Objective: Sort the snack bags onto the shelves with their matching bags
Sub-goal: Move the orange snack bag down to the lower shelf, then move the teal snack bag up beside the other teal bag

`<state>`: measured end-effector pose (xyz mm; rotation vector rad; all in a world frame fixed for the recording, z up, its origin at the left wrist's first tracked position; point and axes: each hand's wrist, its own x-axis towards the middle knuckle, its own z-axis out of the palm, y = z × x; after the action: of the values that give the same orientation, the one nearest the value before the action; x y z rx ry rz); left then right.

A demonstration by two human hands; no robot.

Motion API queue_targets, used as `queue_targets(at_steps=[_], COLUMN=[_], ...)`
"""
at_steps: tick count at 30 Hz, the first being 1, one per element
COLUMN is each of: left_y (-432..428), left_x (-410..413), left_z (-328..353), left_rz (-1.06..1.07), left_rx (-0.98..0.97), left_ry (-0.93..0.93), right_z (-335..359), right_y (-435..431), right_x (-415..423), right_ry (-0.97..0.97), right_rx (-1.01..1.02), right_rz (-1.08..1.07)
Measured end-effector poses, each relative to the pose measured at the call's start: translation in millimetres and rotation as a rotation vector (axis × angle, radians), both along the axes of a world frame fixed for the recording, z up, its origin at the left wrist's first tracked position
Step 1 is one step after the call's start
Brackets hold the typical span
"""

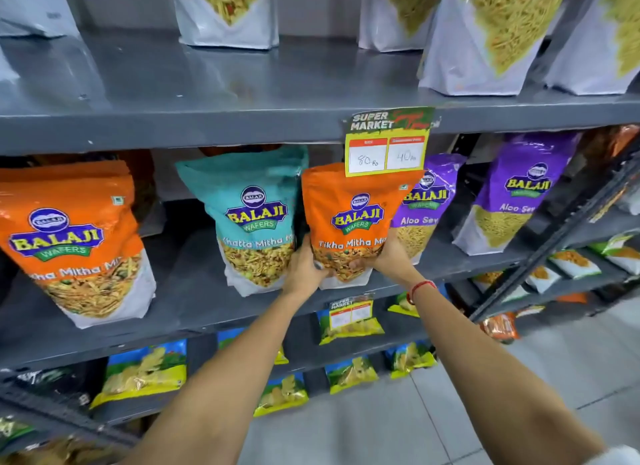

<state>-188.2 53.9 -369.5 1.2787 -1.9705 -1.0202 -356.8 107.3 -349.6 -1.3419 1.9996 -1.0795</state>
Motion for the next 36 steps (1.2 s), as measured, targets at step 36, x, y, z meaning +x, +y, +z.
queue_targets(at_steps=[36], left_y=[-29.5], left_x=[168.2], left_z=[-32.2], left_rz=[0.175], left_rx=[0.211], left_ry=[0.025], right_z=[-41.4], right_y=[-39.2], right_x=[167.7], right_ry=[-0.171], right_rx=[-0.011], right_rz=[0.049])
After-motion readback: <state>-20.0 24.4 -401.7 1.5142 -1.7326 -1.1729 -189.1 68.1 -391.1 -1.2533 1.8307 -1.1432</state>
